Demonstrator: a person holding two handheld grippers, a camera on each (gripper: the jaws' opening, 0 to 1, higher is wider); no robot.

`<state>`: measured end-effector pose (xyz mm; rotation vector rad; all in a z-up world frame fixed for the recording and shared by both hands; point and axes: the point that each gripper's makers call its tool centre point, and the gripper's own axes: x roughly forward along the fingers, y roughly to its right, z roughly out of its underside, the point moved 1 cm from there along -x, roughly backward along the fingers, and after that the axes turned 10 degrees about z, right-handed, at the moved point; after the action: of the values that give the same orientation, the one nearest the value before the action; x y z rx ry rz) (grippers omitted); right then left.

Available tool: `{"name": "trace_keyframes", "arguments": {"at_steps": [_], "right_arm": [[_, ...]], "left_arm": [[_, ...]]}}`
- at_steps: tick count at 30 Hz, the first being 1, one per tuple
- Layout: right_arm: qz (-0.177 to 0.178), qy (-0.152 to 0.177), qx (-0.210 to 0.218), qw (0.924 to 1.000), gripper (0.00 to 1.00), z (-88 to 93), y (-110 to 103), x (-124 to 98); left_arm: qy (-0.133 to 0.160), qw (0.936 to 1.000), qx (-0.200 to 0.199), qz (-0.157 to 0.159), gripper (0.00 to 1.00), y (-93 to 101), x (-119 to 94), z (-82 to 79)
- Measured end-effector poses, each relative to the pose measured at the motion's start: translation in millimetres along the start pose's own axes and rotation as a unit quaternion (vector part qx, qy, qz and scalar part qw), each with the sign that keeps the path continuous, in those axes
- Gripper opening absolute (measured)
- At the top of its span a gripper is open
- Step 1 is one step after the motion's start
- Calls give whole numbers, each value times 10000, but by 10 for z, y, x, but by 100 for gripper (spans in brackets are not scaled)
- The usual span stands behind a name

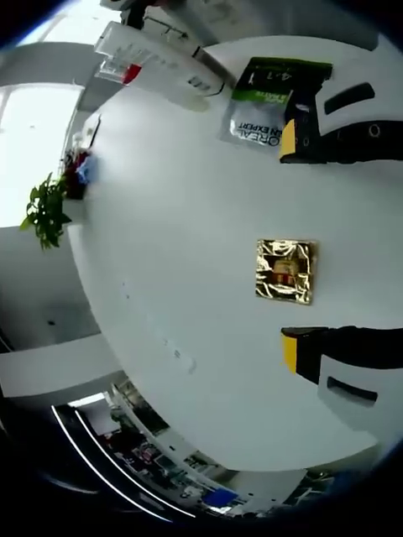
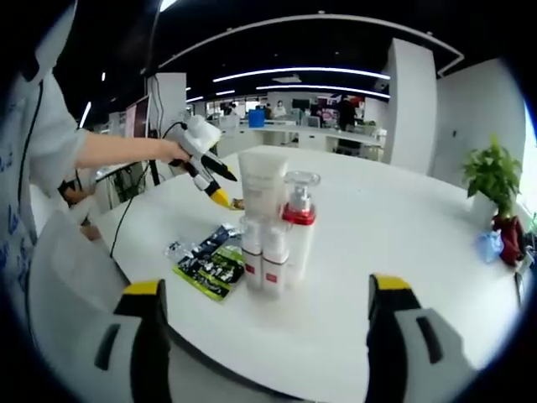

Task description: Arrange the skincare products in the storage area until every visible bottle or jar stands upright without overlapping.

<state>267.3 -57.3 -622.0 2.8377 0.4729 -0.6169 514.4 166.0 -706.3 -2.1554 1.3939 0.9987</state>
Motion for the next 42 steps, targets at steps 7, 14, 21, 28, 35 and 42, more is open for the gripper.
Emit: {"name": "trace_keyframes", "arguments": {"at_steps": [7, 14, 21, 28, 35, 42], "right_arm": [[16, 2, -38, 10000, 100, 2, 0, 0], [41, -79, -24, 10000, 100, 30, 20, 11], [26, -73, -13, 10000, 100, 30, 27, 5], [35, -69, -14, 10000, 100, 35, 28, 1], [18, -63, 3, 10000, 100, 36, 18, 0], [19, -93, 1, 10000, 100, 50, 21, 7]], "left_arm": [[-156, 9998, -27, 156, 72, -88, 170, 19], [-277, 9992, 34, 276, 69, -144, 297, -36], [-424, 9983, 15, 410, 64, -194, 365, -2], [-483, 9979, -78, 429, 60, -199, 370, 51], [-477, 9978, -153, 441, 50, -229, 389, 82], [-510, 9975, -146, 476, 48, -233, 396, 110]]}}
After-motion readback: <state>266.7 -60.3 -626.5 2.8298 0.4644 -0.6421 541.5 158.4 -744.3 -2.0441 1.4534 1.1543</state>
